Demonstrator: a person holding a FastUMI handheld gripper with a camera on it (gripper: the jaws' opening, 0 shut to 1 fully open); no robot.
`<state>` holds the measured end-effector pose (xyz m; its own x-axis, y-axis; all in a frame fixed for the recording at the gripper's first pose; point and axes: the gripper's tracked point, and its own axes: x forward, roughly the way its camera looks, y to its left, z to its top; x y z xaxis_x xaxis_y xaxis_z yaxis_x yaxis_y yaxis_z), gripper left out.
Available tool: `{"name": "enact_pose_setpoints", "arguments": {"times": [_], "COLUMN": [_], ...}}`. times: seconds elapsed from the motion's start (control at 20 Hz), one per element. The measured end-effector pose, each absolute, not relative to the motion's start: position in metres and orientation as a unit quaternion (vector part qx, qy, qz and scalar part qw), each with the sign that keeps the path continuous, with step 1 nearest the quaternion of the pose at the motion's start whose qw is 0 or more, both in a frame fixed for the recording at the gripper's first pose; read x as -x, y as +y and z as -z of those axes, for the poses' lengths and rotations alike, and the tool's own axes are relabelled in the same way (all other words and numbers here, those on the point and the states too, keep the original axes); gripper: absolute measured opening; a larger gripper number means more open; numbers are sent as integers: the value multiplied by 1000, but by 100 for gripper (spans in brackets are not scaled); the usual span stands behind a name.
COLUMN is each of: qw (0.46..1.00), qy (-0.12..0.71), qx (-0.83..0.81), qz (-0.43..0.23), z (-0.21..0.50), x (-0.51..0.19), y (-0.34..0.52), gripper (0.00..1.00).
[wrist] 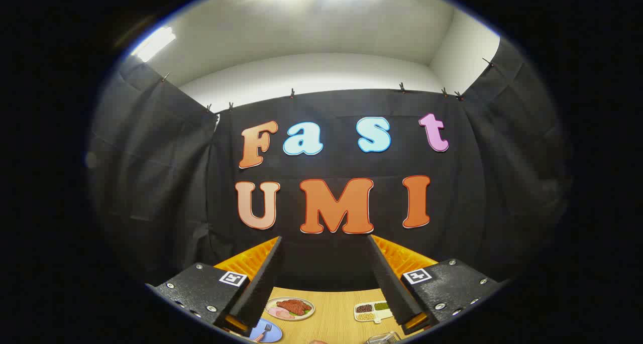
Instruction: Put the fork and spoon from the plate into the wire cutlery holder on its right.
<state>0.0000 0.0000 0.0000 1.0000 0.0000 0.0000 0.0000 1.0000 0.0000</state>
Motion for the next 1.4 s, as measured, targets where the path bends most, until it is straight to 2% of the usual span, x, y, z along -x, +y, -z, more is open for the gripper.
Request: {"name": "enact_pose_setpoints", "arguments": {"times": [1.15,1.4], "qw": [1000,1000], "qy": [-15,8], "qx": [-1,0], "qz": [-13,-28], "z": [-15,0], "x": [4,1], "y": [9,27], "gripper": [97,97]}}
